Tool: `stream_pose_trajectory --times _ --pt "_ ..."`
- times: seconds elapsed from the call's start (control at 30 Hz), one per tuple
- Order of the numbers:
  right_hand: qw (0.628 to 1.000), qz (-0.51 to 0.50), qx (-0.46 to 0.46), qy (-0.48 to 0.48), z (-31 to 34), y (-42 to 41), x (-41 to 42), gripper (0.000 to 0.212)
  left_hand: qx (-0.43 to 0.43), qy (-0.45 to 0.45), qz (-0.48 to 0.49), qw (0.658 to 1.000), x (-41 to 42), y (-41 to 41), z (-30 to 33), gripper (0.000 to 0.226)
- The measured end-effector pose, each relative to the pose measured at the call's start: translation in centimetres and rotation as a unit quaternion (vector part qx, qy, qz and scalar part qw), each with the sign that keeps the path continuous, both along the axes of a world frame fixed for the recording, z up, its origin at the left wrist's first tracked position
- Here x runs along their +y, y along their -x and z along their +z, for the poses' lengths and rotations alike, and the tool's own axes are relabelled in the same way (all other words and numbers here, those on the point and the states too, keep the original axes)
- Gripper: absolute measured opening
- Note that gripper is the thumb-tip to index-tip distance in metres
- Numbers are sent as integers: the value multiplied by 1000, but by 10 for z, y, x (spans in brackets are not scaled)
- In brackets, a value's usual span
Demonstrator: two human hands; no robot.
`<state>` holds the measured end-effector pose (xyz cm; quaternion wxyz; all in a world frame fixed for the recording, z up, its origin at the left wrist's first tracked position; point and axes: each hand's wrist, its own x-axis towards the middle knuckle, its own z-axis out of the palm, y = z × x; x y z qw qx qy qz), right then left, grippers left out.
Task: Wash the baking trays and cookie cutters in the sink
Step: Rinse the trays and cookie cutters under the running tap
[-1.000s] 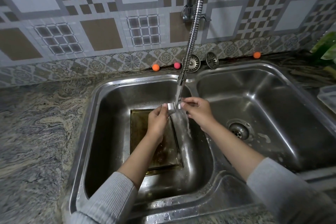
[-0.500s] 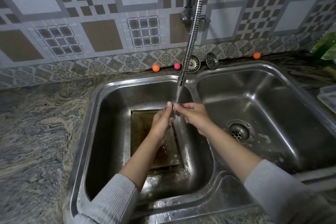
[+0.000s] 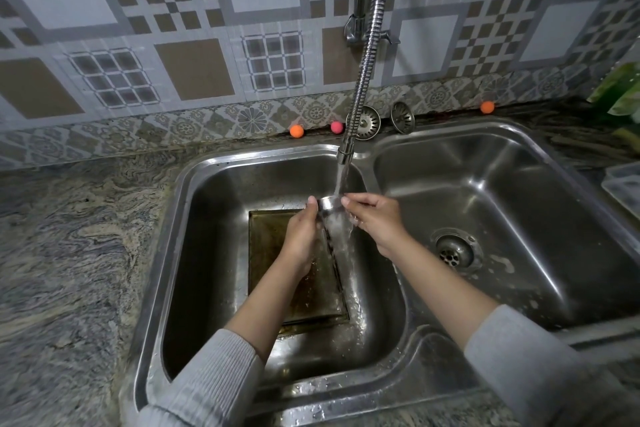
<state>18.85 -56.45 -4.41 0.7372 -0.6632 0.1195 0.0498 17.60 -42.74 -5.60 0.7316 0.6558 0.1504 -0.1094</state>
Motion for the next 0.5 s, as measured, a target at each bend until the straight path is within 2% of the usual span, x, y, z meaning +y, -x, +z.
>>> stream_pose_trajectory --times 0.13,0.23,0.37,0.47,0.5 --pt "999 26 22 -17 6 1 0 8 17 28 10 999 2 1 -4 49" --pt "996 66 58 -16 9 0 2 21 34 33 9 999 2 3 -4 50" --pt "993 97 61 0 10 -1 0 18 12 14 -3 1000 6 5 2 43" --pt "990 126 63 17 11 -1 -7 37 -17 -16 -30 999 12 8 2 33" --pt "988 140 58 28 12 -1 -10 43 -34 -31 -45 998 13 8 2 39"
